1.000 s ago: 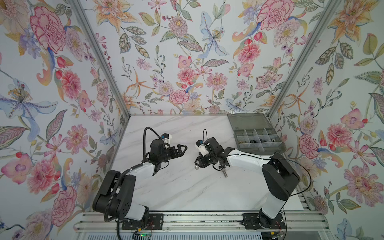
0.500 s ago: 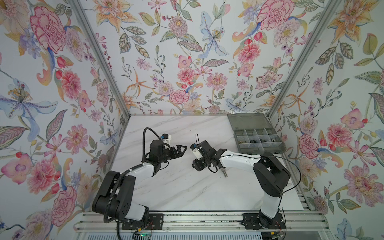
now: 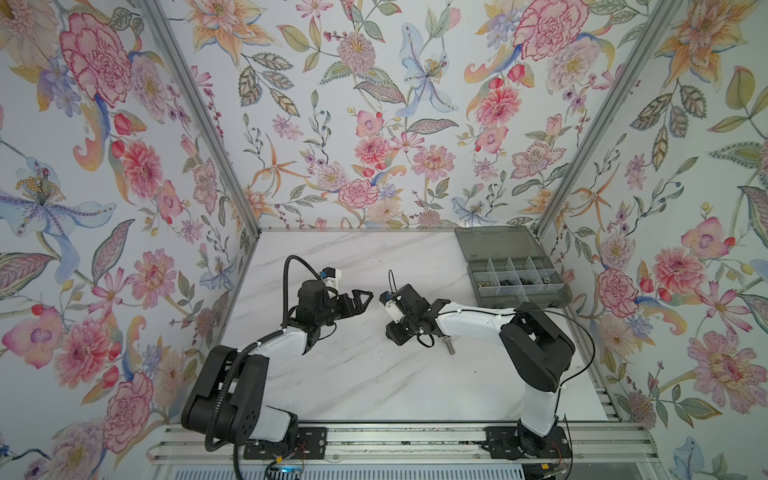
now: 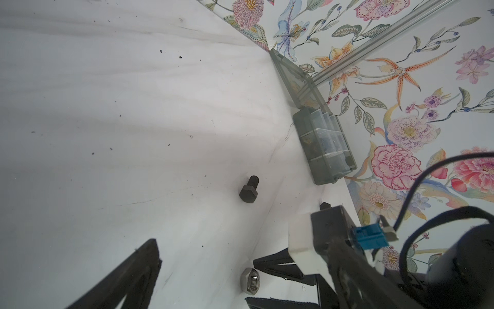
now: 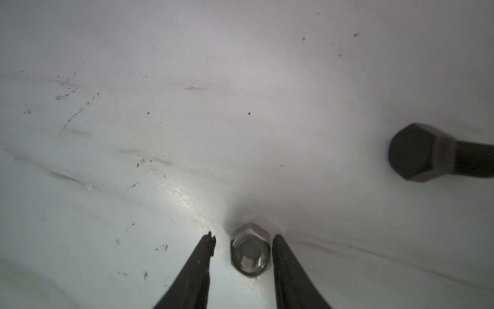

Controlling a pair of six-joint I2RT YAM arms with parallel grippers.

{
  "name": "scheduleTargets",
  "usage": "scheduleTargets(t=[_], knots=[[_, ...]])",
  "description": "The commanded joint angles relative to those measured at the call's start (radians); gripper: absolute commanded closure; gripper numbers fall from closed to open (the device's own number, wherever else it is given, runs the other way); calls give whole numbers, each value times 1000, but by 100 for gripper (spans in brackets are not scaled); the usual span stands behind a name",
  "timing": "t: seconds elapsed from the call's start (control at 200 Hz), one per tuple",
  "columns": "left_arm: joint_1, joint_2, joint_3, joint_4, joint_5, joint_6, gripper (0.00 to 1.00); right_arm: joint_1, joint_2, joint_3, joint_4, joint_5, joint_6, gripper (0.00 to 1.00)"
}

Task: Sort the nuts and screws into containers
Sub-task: 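Lower the right gripper around the silver hex nut and close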

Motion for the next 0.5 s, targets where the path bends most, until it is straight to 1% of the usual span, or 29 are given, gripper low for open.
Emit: scheduleTargets(t=[0.0, 0.175, 0.495], knots=[[10, -26, -16, -13, -12, 17, 1, 10, 16, -9, -19, 3, -19, 60], [11, -25, -19, -9, -9, 13, 1, 10, 23, -17, -19, 5, -20, 62], [15, -20, -24, 0, -2, 13, 1, 10, 29, -28, -20, 21, -10, 70]])
